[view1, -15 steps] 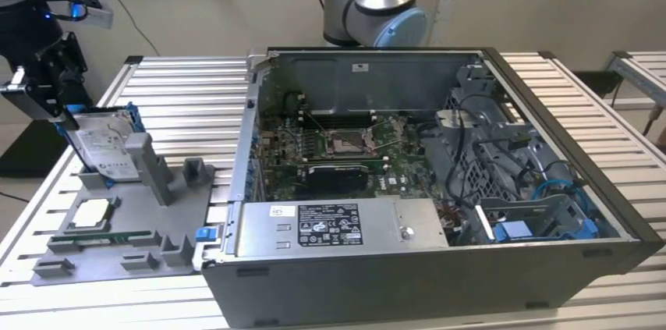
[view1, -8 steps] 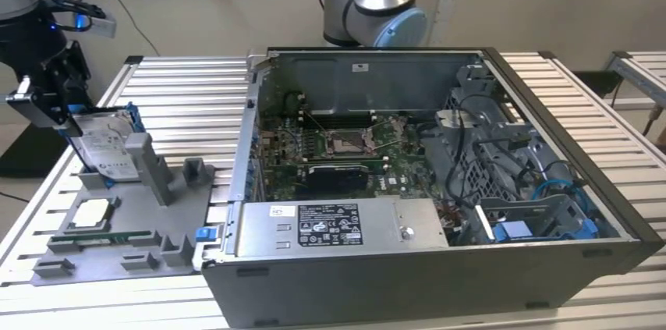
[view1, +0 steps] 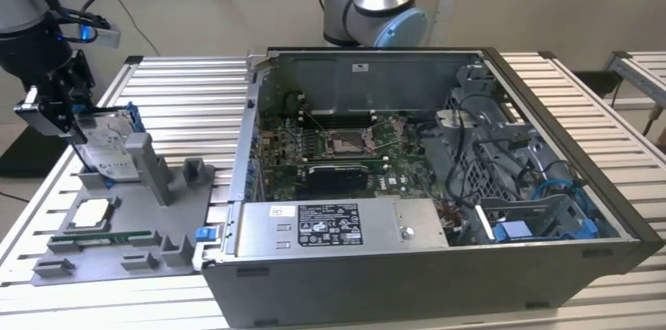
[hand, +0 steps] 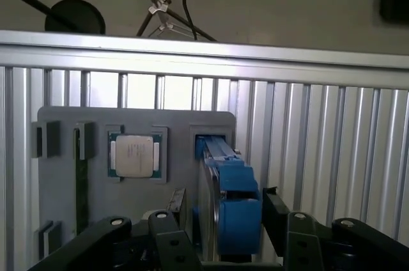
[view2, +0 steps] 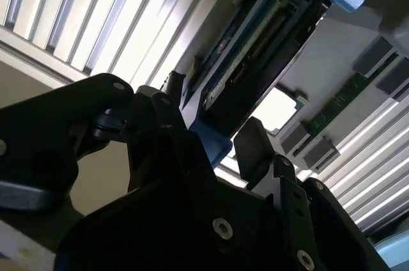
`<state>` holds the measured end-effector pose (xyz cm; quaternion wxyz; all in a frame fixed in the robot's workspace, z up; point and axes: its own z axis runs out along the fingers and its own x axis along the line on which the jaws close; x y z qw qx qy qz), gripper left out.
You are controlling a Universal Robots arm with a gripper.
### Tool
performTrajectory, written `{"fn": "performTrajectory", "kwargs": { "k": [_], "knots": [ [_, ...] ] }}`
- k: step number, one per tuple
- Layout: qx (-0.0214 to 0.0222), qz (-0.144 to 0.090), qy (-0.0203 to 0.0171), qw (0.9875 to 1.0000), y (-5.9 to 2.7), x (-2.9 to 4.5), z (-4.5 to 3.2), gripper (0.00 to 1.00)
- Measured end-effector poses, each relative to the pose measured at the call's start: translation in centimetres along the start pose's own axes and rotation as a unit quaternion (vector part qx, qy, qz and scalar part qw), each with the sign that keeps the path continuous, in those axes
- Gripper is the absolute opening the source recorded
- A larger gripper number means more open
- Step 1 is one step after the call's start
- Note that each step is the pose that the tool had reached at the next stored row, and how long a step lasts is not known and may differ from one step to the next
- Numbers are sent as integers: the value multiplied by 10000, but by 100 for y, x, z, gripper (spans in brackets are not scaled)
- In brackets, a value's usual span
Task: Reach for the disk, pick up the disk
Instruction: 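Pick up the disk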
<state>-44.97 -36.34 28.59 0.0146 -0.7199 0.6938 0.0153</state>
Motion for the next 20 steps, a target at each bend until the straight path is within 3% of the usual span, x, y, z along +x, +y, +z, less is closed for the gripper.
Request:
{"fn": "performTrajectory", "kwargs": {
  "k": [11, 15, 20],
  "knots": [
    [2, -1, -29, 10000, 0, 6, 186, 100],
    [2, -1, -58, 10000, 0, 5, 218, 100],
    [3, -1, -63, 10000, 0, 5, 220, 100]
  ]
}}
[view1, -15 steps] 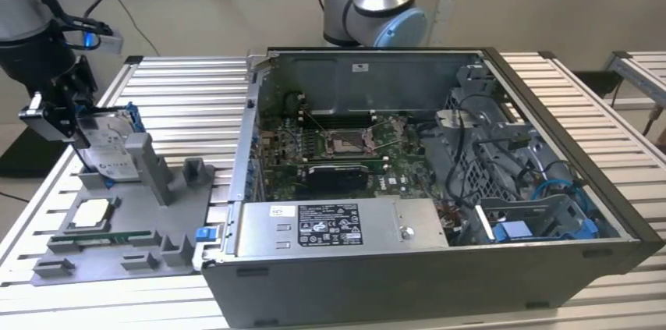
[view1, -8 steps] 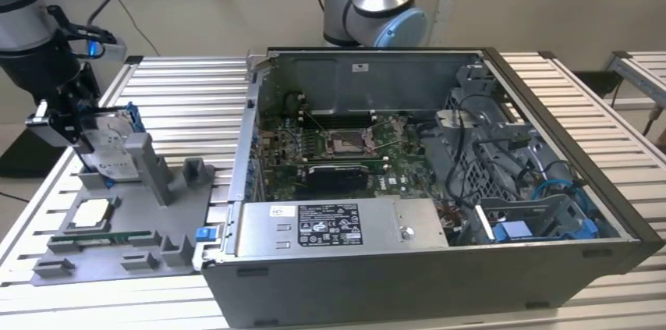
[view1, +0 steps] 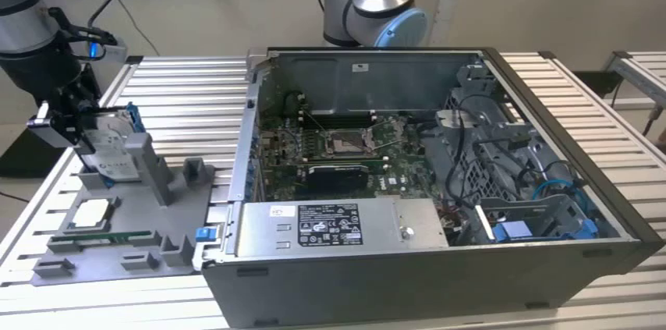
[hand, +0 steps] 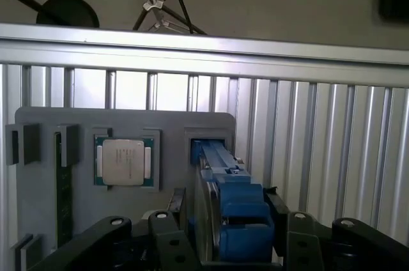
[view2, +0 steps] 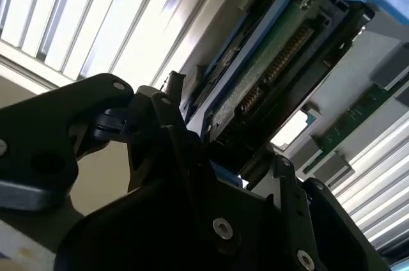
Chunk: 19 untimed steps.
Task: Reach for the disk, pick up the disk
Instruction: 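Pick up the disk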
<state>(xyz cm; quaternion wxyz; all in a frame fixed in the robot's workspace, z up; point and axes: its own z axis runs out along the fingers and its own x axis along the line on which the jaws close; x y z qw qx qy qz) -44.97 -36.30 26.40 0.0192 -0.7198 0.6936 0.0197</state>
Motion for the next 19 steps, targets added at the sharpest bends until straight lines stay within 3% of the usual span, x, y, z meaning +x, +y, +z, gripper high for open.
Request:
{"fn": "performTrajectory", "kwargs": {
  "k": [3, 4, 19],
  "knots": [
    [0, 0, -2, 10000, 0, 0, 0, 100],
    [1, 0, -3, 10000, 0, 0, 1, 0],
    [0, 0, -11, 10000, 0, 0, 1, 0]
  ]
}}
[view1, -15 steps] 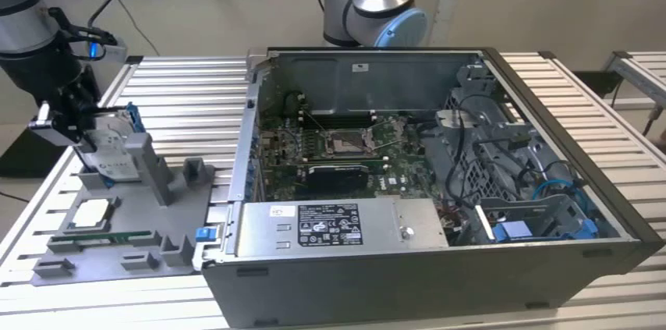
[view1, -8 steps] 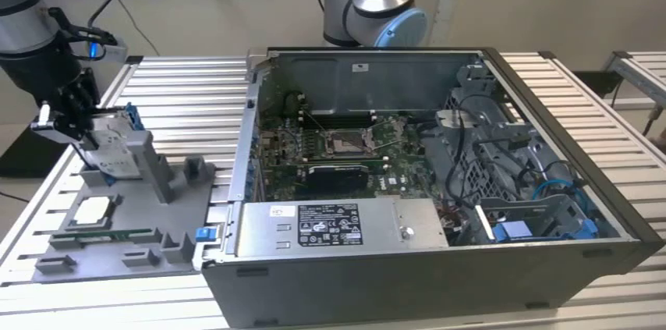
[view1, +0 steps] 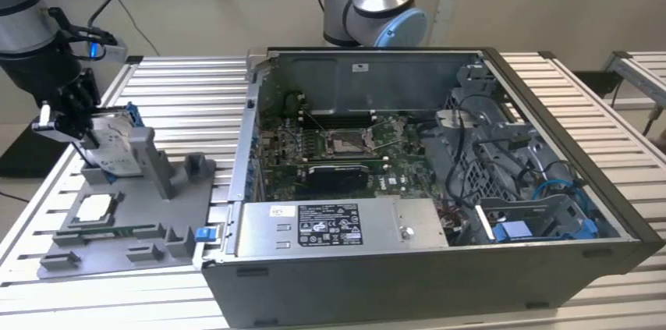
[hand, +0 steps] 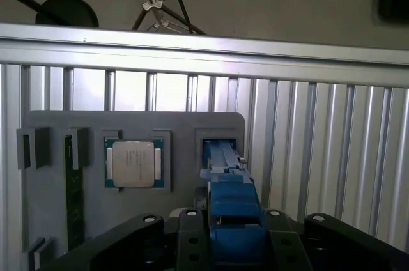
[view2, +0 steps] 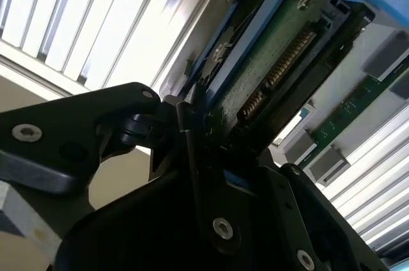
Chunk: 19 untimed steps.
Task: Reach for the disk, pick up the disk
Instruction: 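Pick up the disk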
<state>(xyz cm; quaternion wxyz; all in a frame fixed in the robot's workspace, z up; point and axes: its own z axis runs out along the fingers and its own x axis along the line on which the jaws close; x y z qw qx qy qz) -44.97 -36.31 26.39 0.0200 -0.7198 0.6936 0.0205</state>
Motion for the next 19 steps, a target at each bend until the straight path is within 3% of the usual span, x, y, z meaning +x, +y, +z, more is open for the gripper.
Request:
{"fn": "performTrajectory", "kwargs": {
  "k": [16, 19],
  "knots": [
    [0, 0, -5, 10000, 0, 0, 1, 0],
    [0, 0, 14, 10000, 0, 0, 2, 0]
  ]
}}
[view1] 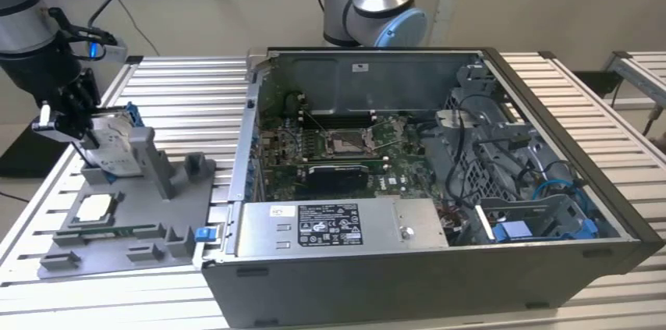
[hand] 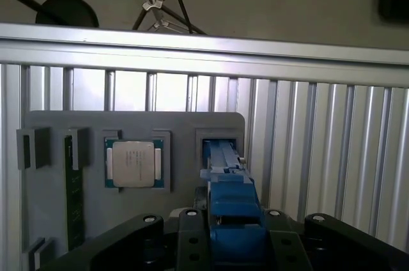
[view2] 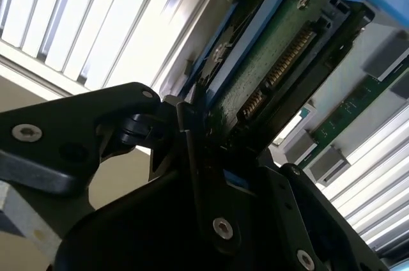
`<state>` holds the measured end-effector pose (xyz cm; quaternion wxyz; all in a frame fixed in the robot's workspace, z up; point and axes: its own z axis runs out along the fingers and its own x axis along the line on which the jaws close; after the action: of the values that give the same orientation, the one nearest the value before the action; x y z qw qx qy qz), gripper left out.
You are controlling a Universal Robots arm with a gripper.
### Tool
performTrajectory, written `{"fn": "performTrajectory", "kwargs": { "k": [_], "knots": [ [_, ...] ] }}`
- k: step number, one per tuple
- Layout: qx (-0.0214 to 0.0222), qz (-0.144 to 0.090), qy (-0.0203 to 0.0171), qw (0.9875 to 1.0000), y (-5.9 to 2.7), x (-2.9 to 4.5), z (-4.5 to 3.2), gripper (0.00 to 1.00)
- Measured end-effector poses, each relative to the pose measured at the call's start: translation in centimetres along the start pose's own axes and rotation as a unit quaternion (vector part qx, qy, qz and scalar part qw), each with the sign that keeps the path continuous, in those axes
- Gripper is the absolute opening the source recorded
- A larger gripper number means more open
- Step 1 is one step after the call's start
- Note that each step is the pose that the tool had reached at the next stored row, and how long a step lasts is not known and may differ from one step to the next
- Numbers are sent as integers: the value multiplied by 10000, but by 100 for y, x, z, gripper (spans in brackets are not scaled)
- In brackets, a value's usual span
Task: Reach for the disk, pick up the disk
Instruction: 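Pick up the disk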
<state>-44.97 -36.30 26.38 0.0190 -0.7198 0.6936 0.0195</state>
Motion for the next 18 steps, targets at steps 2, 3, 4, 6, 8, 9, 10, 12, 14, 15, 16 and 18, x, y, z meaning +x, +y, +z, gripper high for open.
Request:
{"fn": "performTrajectory", "kwargs": {
  "k": [2, 3, 4, 6, 8, 9, 10, 12, 14, 15, 16, 18],
  "knots": [
    [-1, -1, -23, 10000, 0, 0, -2, 0],
    [-1, 0, -26, 10000, 0, -1, -1, 0],
    [0, 0, -27, 10000, 0, -1, -1, 0],
    [0, 0, -26, 10000, 0, -1, -1, 0],
    [0, 0, -25, 10000, 0, 0, -1, 0],
    [0, 0, -25, 10000, 0, 0, -1, 0],
    [0, 0, -25, 10000, 0, 0, -1, 0],
    [0, 0, -24, 10000, 0, 0, -1, 0],
    [0, 0, -23, 10000, 0, 0, -1, 0],
    [0, 0, -23, 10000, 0, 0, -1, 0],
    [0, 0, -23, 10000, 0, 0, -1, 0],
    [0, 0, -22, 10000, 0, 0, -1, 0]
  ]
}}
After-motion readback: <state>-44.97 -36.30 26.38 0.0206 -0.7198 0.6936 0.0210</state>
